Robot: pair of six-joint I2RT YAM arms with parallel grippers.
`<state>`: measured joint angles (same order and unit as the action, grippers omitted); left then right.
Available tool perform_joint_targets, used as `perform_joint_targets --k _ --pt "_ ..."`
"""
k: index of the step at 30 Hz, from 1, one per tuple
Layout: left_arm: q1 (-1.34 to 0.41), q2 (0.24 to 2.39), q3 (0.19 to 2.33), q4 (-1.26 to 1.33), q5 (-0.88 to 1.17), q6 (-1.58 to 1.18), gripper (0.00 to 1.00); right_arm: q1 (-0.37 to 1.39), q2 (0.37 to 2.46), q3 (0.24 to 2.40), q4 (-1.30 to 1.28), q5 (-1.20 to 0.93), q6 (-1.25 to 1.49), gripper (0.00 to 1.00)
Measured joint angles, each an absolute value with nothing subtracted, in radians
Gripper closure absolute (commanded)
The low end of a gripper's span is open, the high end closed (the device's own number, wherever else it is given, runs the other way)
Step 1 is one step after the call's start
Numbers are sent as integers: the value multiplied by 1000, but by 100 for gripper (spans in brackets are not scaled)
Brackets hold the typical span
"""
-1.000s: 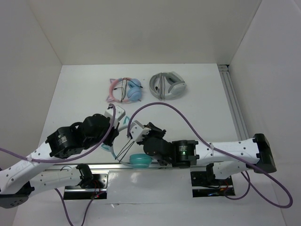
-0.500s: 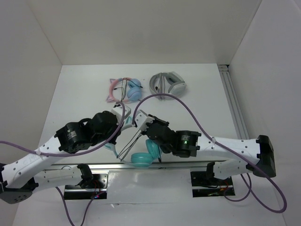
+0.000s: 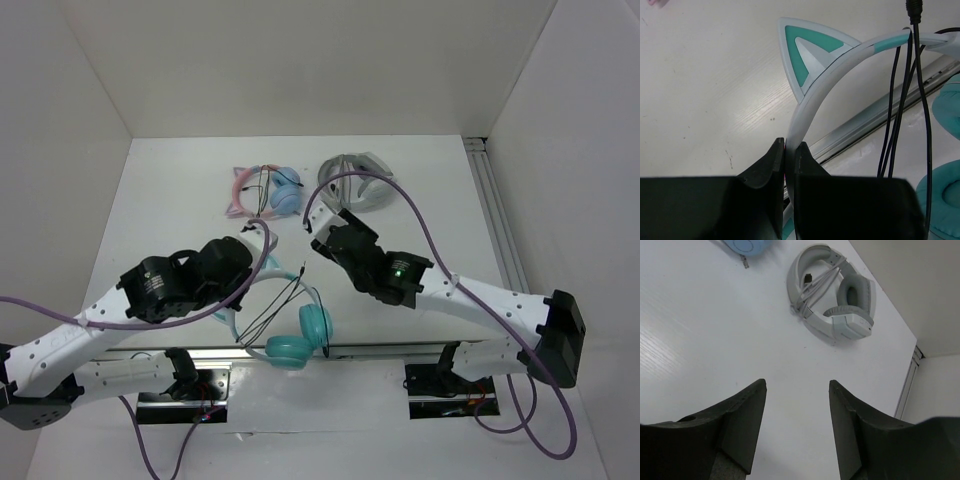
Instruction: Wrap the headphones
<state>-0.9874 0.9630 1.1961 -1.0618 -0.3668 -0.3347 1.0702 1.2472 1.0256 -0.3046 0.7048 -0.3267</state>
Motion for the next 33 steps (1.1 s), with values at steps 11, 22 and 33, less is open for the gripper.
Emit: perform_joint_targets --k 11,22,33 --pt "-973 981 1199 -1066 -369 -331 100 957 1224 1020 -300 629 -268 24" --pt "-613 1052 1179 -923 -349 -341 100 942 1121 1154 -321 621 -43 0" --pt "-242 1252 1240 -814 -342 -396 100 1053 1092 1156 -413 619 121 0"
